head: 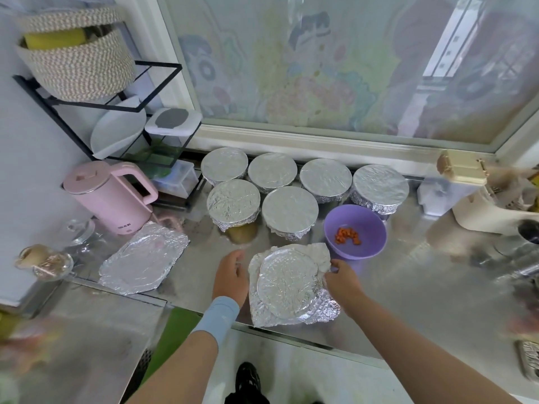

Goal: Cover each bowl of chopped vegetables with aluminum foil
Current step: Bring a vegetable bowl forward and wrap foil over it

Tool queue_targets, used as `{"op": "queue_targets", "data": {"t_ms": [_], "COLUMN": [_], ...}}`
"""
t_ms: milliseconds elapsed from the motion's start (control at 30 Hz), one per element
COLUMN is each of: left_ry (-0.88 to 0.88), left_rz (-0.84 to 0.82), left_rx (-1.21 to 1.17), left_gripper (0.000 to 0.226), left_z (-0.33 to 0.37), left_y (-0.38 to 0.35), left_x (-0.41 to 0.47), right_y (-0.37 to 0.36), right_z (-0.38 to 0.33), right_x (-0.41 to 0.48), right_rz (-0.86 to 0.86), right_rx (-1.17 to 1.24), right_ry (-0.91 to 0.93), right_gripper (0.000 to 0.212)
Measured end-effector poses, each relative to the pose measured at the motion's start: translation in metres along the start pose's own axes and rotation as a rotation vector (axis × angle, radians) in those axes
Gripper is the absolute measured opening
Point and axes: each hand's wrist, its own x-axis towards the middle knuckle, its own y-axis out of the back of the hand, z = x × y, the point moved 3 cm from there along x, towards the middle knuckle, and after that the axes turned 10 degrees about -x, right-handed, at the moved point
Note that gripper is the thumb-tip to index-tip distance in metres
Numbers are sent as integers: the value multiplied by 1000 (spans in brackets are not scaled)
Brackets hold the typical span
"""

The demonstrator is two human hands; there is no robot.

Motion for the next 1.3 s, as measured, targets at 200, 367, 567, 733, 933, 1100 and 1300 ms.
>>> {"op": "queue_targets", "data": {"t_ms": [200,367,567,733,933,1100,1300], "left_ry": [-405,-205,-69,-29,-235,-324,-189], "left_rz": [-154,-320,-296,-229,-163,-333,-338], "left_rx": [352,364,137,38,277,316,295], "left_gripper": [37,59,57,52,47,42,32], "left_z": [29,17,-5,-12,4,11,7], "left_y": [-22,-50,-55,-59,-54,-71,-74], "left_x": [-14,-19,-13,-9,14,20,32], "right_y": [3,-21,-33,-37,-28,-37,-43], "right_z": [-25,-16,-5,-2,-19,-37,-30], "right_x": [-27,-20,-16,-14,-3,6,18], "right_rz": [341,53,-54,-8,124,19,51], "right_rx": [-674,-613,-181,-81,-423,-480,-467], "right_ry": [517,474,290,247,430,462,327], "right_gripper": [69,58,46,15,45,43,22]}}
